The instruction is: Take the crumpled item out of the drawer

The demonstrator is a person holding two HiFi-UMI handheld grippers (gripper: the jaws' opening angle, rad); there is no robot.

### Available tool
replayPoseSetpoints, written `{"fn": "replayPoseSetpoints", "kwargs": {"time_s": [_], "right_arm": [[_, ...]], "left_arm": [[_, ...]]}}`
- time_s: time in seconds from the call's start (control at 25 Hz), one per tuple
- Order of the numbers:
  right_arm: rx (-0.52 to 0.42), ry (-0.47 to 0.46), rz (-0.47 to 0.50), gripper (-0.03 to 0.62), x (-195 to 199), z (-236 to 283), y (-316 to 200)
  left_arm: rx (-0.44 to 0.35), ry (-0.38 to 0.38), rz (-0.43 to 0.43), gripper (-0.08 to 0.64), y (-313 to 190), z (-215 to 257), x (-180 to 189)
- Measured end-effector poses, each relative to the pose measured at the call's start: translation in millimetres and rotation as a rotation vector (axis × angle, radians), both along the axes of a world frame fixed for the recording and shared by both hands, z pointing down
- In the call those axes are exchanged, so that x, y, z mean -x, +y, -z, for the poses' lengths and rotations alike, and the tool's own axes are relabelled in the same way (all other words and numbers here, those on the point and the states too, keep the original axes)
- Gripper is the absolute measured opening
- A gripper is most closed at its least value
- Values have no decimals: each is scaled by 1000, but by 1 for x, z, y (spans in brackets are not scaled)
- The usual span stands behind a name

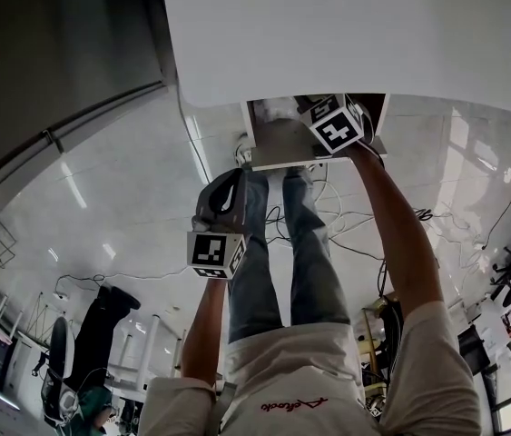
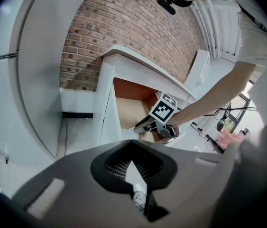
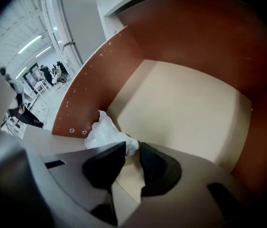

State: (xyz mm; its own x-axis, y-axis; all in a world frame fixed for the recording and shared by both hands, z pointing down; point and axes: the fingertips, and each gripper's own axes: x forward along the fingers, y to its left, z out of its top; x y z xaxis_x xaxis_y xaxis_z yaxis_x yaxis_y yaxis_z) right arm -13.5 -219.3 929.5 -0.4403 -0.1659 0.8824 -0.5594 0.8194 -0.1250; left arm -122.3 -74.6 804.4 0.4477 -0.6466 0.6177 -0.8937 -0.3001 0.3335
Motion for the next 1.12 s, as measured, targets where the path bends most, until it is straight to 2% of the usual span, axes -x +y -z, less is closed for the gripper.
{"fn": "replayPoseSetpoints", "kwargs": {"time_s": [0.24, 0.6, 0.8, 1.12], "right_arm": [[42, -1, -25, 75, -2, -8, 4], [29, -14, -15, 26, -1, -4, 4], [-35, -33, 44, 20, 6, 14, 0], [-146, -77, 42, 15, 2, 51, -7]], "left_arm": [[5, -5, -4, 9, 1, -1, 1], [6, -9, -7, 9, 0, -2, 2], [-1, -9, -12, 9, -2, 1, 0], [-11, -1, -19, 9, -2, 6, -8]]}}
